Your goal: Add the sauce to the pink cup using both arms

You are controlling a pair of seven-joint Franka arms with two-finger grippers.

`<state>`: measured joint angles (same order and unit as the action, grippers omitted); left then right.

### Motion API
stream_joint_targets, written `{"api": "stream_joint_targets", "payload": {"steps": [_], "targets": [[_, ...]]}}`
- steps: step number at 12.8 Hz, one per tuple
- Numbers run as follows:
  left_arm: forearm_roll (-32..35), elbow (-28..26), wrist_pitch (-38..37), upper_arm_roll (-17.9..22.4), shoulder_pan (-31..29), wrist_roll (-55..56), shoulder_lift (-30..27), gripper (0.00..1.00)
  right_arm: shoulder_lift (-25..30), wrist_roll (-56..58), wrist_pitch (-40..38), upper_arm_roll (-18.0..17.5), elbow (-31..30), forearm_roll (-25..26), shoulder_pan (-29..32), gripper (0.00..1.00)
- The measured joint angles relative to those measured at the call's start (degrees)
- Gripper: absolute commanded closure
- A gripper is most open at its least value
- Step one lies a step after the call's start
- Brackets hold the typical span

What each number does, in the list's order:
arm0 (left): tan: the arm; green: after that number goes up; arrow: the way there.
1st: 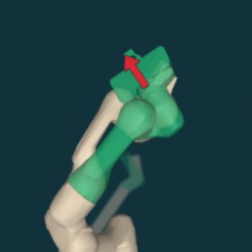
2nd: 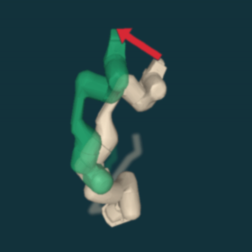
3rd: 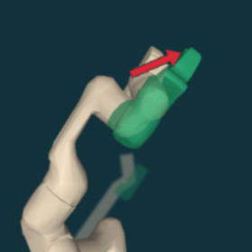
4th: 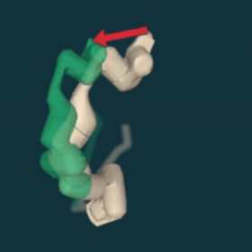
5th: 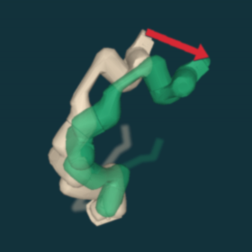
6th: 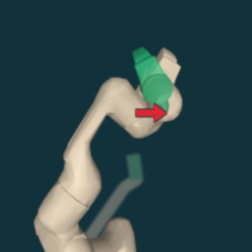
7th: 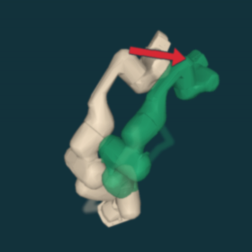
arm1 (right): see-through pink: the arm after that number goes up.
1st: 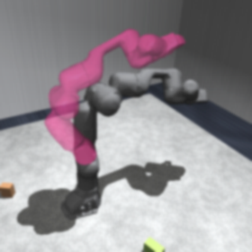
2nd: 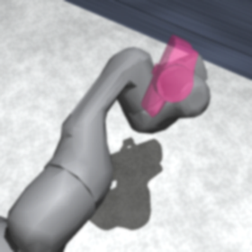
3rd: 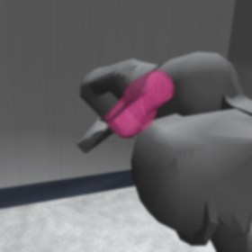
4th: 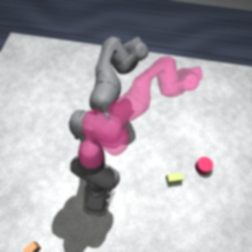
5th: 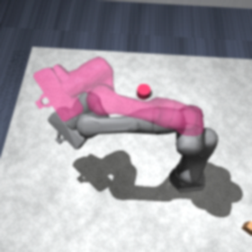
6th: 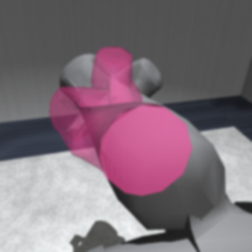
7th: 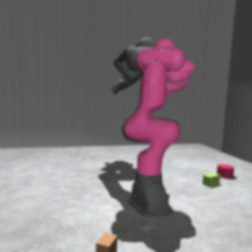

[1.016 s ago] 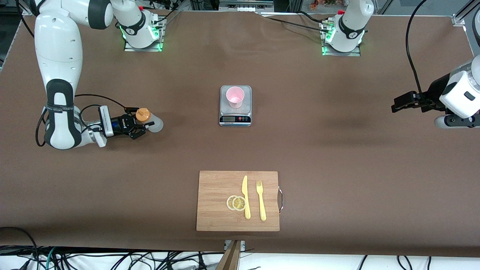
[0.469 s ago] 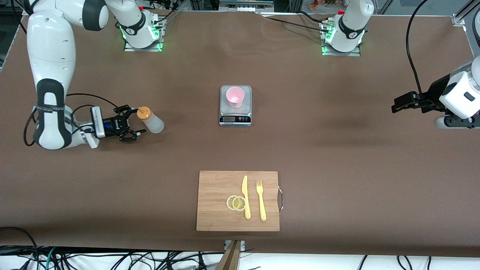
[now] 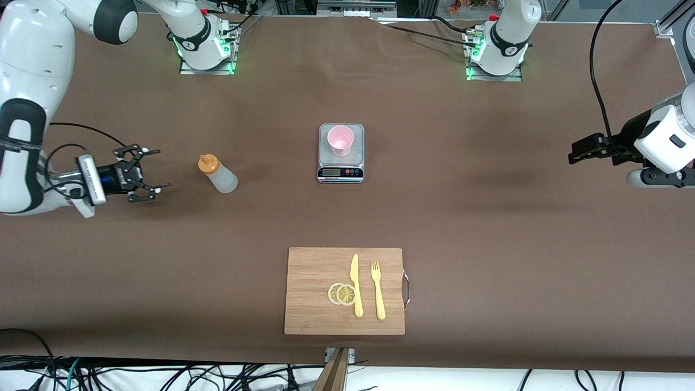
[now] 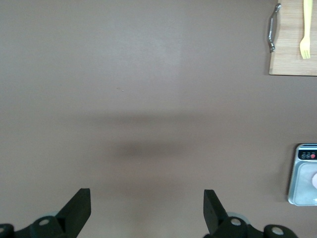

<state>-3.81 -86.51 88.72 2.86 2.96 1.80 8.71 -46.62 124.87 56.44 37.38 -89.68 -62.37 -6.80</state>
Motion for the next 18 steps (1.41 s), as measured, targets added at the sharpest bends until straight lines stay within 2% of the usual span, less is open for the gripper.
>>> {"api": "stream_joint_targets", "payload": {"steps": [3, 6, 8, 10, 11, 12, 16, 18], "targets": [[0.2, 0.0, 0.0, 0.0, 0.0, 0.0, 0.0, 0.00, 3.2, -19.5, -4.4, 3.1, 6.7, 0.9, -0.1, 0.00], [0.2, 0.0, 0.0, 0.0, 0.0, 0.0, 0.1, 0.00, 5.5, -36.5, -4.9, 3.4, 14.0, 4.1, -0.4, 0.00], [0.2, 0.0, 0.0, 0.0, 0.0, 0.0, 0.1, 0.00, 6.4, -44.7, -4.9, 4.9, 17.6, 8.1, -2.7, 0.00], [0.2, 0.1, 0.0, 0.0, 0.0, 0.0, 0.1, 0.00, 8.6, -50.1, -2.4, 6.5, 18.5, 15.6, -6.6, 0.00], [0.2, 0.1, 0.0, 0.0, 0.0, 0.0, 0.1, 0.00, 10.5, -52.7, 0.2, 5.4, 18.3, 20.8, -7.6, 0.00], [0.2, 0.1, 0.0, 0.0, 0.0, 0.0, 0.1, 0.00, 13.3, -55.9, 2.9, 2.4, 17.5, 26.4, -7.7, 0.00], [0.2, 0.1, 0.0, 0.0, 0.0, 0.0, 0.1, 0.00, 27.9, -75.2, 13.8, -13.6, 7.9, 44.8, -2.8, 0.00], [0.2, 0.1, 0.0, 0.0, 0.0, 0.0, 0.1, 0.00, 34.1, -83.4, 17.4, -20.0, 3.0, 51.7, 0.3, 0.00]]}}
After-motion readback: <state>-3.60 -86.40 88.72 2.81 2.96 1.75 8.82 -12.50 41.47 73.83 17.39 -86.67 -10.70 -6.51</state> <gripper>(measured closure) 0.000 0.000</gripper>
